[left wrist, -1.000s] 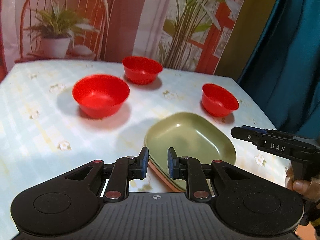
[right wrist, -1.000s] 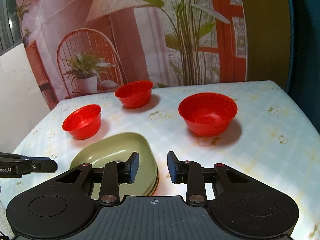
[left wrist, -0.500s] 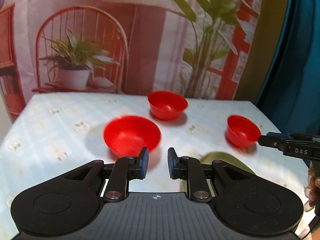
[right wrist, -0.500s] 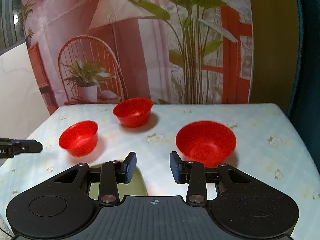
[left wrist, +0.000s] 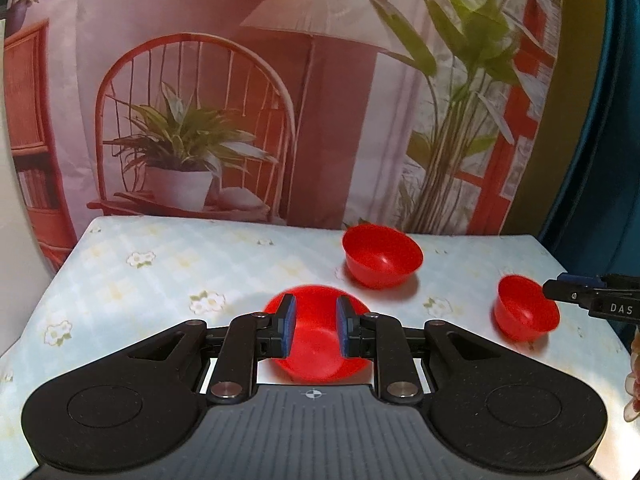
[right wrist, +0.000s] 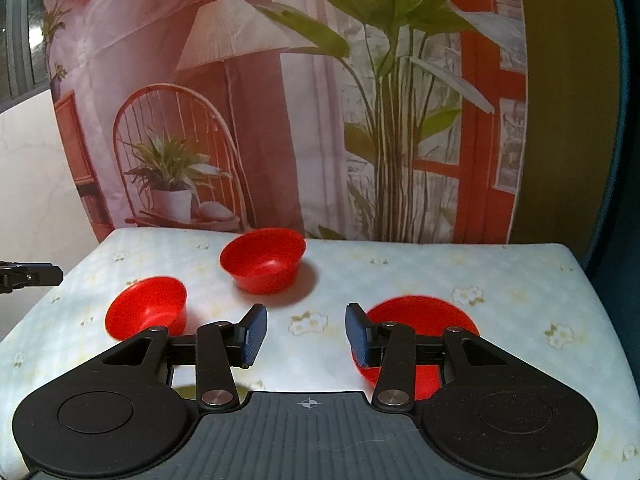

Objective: Organize plates and bowls
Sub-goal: 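Move the left gripper to the large red bowl while the right gripper approaches another red bowl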

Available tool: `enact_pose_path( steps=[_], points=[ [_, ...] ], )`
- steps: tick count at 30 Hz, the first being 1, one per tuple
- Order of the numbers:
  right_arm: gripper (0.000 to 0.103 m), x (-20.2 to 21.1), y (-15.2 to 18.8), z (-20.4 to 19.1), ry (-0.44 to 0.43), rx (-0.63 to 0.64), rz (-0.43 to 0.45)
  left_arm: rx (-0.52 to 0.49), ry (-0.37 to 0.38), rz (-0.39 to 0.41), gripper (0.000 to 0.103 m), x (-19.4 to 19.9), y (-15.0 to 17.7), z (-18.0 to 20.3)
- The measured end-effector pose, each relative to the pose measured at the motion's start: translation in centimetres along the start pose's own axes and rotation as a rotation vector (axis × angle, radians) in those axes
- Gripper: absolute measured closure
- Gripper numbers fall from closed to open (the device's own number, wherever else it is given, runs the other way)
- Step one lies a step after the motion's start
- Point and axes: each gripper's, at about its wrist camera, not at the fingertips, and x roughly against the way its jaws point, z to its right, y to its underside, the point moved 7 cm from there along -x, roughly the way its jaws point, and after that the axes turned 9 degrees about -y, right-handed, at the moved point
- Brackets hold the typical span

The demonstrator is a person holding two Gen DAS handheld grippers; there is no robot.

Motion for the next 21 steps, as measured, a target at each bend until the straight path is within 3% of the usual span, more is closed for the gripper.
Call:
enact_pose_path(
  steps=[13,21],
  points=[
    [0.063,-5.3,-3.6,0.3,-0.012,0.016,-0.022,-0.001,0.004,0.024,0.080,-4.0,-4.3,0.1],
    [0.063,-10.5,-5.6,0.5,-0.016,-0.035,-0.051,-0.019,0.008,0.028,0.080,-9.4,-7.7,2.0]
  ],
)
